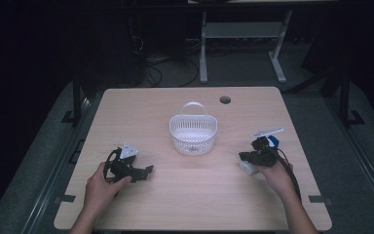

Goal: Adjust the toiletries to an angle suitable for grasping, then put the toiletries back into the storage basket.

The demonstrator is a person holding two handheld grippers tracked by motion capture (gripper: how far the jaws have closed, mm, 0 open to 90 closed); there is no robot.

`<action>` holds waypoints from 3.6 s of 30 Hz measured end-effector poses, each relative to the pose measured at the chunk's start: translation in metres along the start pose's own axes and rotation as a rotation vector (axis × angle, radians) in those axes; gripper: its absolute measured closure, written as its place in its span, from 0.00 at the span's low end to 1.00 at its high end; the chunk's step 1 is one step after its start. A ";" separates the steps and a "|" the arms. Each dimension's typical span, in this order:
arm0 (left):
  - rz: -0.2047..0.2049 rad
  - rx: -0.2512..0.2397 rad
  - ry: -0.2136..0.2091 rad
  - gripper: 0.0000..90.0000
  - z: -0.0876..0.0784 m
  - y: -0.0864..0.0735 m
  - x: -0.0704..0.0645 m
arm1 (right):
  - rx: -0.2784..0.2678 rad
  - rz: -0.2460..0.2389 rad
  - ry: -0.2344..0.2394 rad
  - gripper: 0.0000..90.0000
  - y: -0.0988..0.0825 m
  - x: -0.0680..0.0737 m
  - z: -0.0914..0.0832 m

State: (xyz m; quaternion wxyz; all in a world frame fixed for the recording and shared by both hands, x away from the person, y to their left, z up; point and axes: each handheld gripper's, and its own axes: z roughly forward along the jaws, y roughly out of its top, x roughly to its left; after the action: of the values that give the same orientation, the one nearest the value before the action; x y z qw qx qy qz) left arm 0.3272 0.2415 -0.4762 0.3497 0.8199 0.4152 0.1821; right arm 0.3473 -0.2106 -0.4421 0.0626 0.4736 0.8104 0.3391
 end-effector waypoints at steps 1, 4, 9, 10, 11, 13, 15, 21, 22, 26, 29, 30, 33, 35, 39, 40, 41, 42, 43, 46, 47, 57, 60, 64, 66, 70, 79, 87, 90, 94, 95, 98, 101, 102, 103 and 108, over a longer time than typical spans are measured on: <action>0.000 0.000 0.000 0.14 0.000 0.000 0.000 | 0.000 0.000 0.003 1.00 -0.001 0.001 -0.001; 0.000 -0.001 0.000 0.14 0.000 0.000 0.000 | 0.004 -0.009 0.005 1.00 -0.006 0.002 -0.002; 0.001 -0.001 0.000 0.14 0.000 0.000 0.000 | 0.006 -0.012 0.009 1.00 -0.011 0.003 -0.006; 0.001 -0.001 0.001 0.14 0.000 0.000 0.000 | 0.009 -0.017 0.001 1.00 -0.014 0.002 -0.009; 0.000 -0.001 0.000 0.14 0.000 0.000 0.000 | 0.010 -0.016 -0.004 1.00 -0.015 0.002 -0.010; 0.000 -0.001 0.000 0.14 0.000 0.000 0.000 | 0.011 -0.012 -0.006 1.00 -0.019 0.001 -0.012; 0.001 -0.001 0.001 0.14 0.000 0.000 0.000 | 0.011 -0.012 -0.004 1.00 -0.022 0.000 -0.014; 0.000 -0.001 0.000 0.14 0.000 0.000 0.000 | 0.015 -0.002 -0.009 1.00 -0.031 -0.004 -0.021; 0.002 -0.001 0.001 0.14 0.000 0.000 0.000 | 0.015 0.000 -0.012 1.00 -0.033 -0.005 -0.022; 0.001 -0.001 0.001 0.14 0.000 0.000 0.000 | 0.021 0.008 -0.018 1.00 -0.038 -0.009 -0.027; 0.000 -0.001 0.000 0.14 0.000 0.000 0.000 | 0.025 0.009 -0.022 1.00 -0.042 -0.011 -0.030; 0.000 -0.001 0.001 0.14 0.000 0.000 0.000 | 0.025 0.012 -0.025 1.00 -0.043 -0.012 -0.031; 0.001 -0.001 0.001 0.14 0.000 0.000 0.000 | 0.018 0.018 -0.028 1.00 -0.048 -0.015 -0.035; 0.002 -0.001 0.001 0.14 0.000 0.000 0.000 | 0.018 0.027 -0.033 1.00 -0.050 -0.017 -0.037; 0.002 0.000 0.001 0.14 0.000 0.000 0.000 | 0.025 0.034 -0.040 1.00 -0.056 -0.022 -0.040; 0.005 0.000 0.002 0.14 0.000 0.000 0.000 | 0.026 0.035 -0.041 1.00 -0.057 -0.023 -0.041; 0.005 0.000 0.002 0.14 0.000 0.000 0.000 | 0.024 0.037 -0.046 1.00 -0.058 -0.024 -0.042; 0.006 0.000 0.003 0.14 0.000 0.000 0.000 | 0.023 0.037 -0.050 1.00 -0.060 -0.025 -0.043; 0.006 0.001 0.002 0.14 0.000 0.000 0.000 | 0.023 0.038 -0.056 1.00 -0.061 -0.026 -0.045; 0.007 0.002 0.003 0.14 0.000 0.000 0.000 | 0.022 0.046 -0.072 1.00 -0.065 -0.028 -0.048; 0.007 0.002 0.002 0.14 0.000 0.000 0.000 | 0.022 0.048 -0.072 1.00 -0.066 -0.030 -0.049; 0.006 0.001 0.002 0.14 0.000 0.000 0.000 | -0.024 0.062 -0.031 0.77 -0.065 -0.027 -0.055; 0.006 0.001 0.002 0.14 0.000 0.000 0.000 | -0.042 0.061 -0.018 0.67 -0.061 -0.025 -0.057; 0.007 0.002 0.002 0.14 0.000 0.000 0.001 | -0.080 0.060 -0.023 0.59 -0.057 -0.022 -0.062; 0.004 0.000 0.002 0.14 0.000 0.000 0.000 | -0.088 0.058 -0.024 0.57 -0.055 -0.023 -0.063; 0.003 -0.001 0.002 0.14 0.000 0.000 0.000 | -0.127 0.058 -0.051 0.49 -0.049 -0.026 -0.068; 0.003 0.000 0.001 0.14 0.000 0.000 0.000 | -0.092 0.067 -0.141 0.34 -0.032 -0.034 -0.066; 0.003 0.000 0.002 0.14 0.000 0.000 0.000 | -0.060 0.065 -0.187 0.28 -0.021 -0.040 -0.062; 0.001 0.002 0.000 0.14 0.000 0.000 0.000 | -0.059 0.082 -0.205 0.27 -0.013 -0.046 -0.061; 0.000 0.002 0.000 0.14 0.000 0.000 0.000 | -0.030 0.091 -0.226 0.25 -0.003 -0.052 -0.057; 0.000 0.002 0.000 0.14 0.000 0.000 0.000 | -0.025 0.092 -0.232 0.25 -0.001 -0.053 -0.057; 0.000 0.002 0.000 0.14 0.000 0.000 0.000 | -0.010 0.101 -0.252 0.24 0.007 -0.058 -0.054; 0.000 0.002 0.000 0.14 0.000 0.000 0.000 | 0.007 0.106 -0.256 0.24 0.012 -0.062 -0.051; -0.001 0.002 0.000 0.14 0.000 0.000 0.000 | 0.016 0.113 -0.257 0.23 0.014 -0.063 -0.050; 0.000 0.002 0.000 0.14 0.000 0.000 0.000 | 0.022 0.120 -0.254 0.23 0.016 -0.063 -0.048; 0.000 0.002 0.000 0.14 0.000 0.000 0.000 | 0.044 0.127 -0.258 0.23 0.024 -0.067 -0.040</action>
State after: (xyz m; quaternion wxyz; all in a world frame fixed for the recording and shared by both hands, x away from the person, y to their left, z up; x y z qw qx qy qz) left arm 0.3272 0.2415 -0.4761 0.3490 0.8201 0.4155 0.1816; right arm 0.3842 -0.2769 -0.4113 0.1344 0.5650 0.7712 0.2608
